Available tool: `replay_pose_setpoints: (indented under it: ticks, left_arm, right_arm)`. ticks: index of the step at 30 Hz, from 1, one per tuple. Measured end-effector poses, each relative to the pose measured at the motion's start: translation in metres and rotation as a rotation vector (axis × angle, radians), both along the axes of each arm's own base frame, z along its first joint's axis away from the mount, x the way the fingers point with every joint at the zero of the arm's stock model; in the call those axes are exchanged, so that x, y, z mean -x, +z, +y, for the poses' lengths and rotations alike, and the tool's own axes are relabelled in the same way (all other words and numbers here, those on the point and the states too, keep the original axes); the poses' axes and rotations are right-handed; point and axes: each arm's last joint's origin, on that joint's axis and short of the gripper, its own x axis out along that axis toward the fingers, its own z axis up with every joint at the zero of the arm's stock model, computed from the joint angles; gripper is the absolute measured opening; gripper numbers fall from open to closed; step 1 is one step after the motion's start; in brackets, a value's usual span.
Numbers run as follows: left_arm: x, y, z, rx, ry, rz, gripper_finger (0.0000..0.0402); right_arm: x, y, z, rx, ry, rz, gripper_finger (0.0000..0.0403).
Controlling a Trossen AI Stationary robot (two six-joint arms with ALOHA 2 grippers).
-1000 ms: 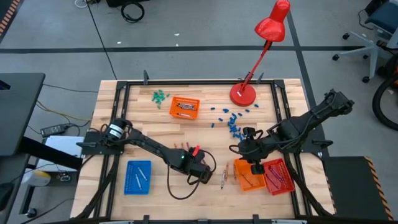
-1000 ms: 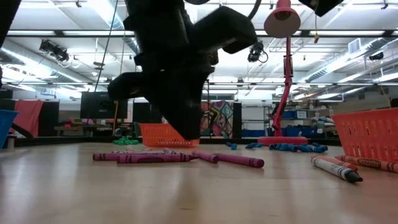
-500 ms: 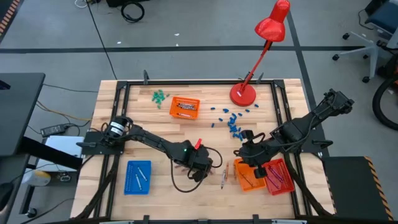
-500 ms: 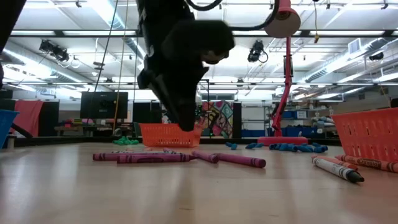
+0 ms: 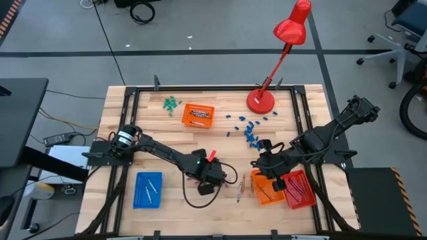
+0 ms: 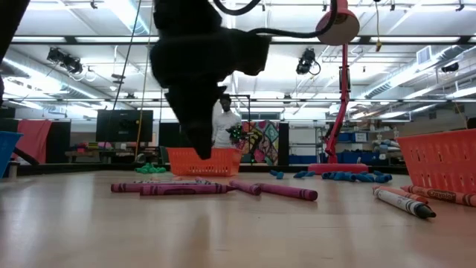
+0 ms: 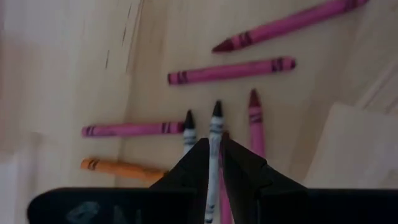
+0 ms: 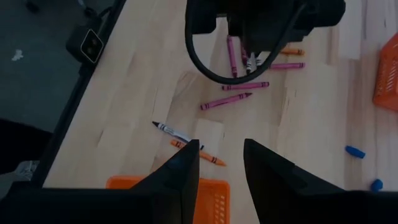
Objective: Sort crayons
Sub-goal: Put the black crayon into the top orange bin
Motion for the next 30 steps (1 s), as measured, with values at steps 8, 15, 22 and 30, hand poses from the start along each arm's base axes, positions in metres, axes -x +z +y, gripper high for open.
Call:
replay_pose_setpoints:
  ticks: [8, 15, 22, 30]
  left_arm:
    - [0.005, -0.002, 0.0, -0.017, -0.013, 0.042, 0.0053]
    - [0.011, -0.013, 0.001, 0.006, -0.008, 0.085, 0.0053]
    - [0.009, -0.013, 0.011, -0.045, 0.012, 0.078, 0.0053]
    - [0.006, -0.023, 0.02, 0.003, 0.012, 0.067, 0.0053]
  right_arm:
    - [0.0, -0.002, -0.005, 0.052, -0.019, 0.011, 0.013]
    - [0.001, -0.001, -0.006, 0.078, -0.008, -0.001, 0.013]
    - [-0.001, 0.0, -0.009, 0.081, -0.02, -0.005, 0.013]
    - [-0.004, 0.0, -0.014, 0.081, -0.037, -0.006, 0.013]
